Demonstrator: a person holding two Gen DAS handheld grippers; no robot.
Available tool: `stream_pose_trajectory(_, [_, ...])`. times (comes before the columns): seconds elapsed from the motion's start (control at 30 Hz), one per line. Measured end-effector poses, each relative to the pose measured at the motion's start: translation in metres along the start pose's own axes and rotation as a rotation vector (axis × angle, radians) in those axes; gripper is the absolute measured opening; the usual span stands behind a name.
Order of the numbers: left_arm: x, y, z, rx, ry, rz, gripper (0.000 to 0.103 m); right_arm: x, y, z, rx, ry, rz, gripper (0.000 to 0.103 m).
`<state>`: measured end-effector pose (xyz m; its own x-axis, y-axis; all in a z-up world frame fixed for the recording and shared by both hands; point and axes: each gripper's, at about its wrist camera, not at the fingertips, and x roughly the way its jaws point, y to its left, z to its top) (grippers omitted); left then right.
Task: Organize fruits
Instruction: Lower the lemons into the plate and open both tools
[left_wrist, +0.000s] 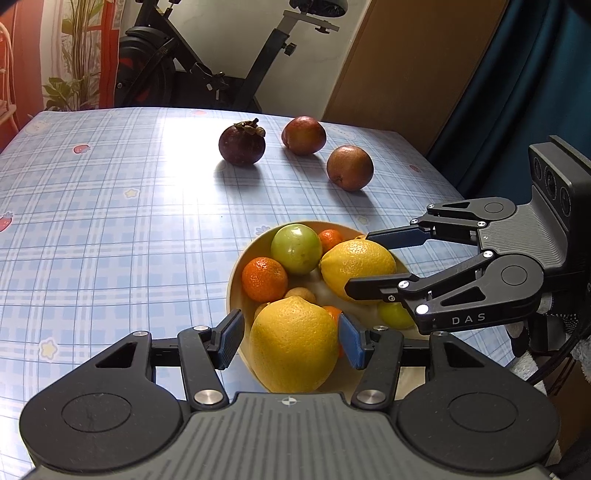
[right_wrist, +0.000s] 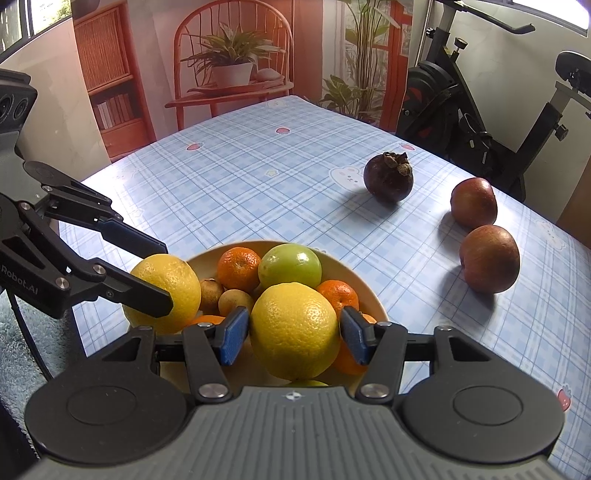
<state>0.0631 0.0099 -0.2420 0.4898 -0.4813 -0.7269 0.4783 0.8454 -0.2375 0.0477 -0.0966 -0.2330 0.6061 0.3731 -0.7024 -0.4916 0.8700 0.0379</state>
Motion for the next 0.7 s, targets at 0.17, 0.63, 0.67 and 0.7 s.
stream_pose_trajectory(0.17, [-0.006,0.004,0.002,-0.011,-0.028,0.009,0.058,-0.005,-0.002,0.003,0.006,-0.018,-0.016,0.058])
stream_pose_trajectory(0.63, [0.0,-0.004,-0.003,0.015,-0.039,-0.018,0.034,-0.011,-0.004,0.004,0.013,-0.029,-0.032,0.058])
stream_pose_trajectory(0.67, [0.002,-0.005,-0.003,0.017,-0.031,-0.015,0.034,-0.011,-0.004,0.004,0.012,-0.029,-0.032,0.058])
stream_pose_trajectory(0.7, [0.004,-0.005,-0.004,0.019,-0.026,-0.009,0.034,-0.011,-0.004,0.004,0.014,-0.029,-0.032,0.058])
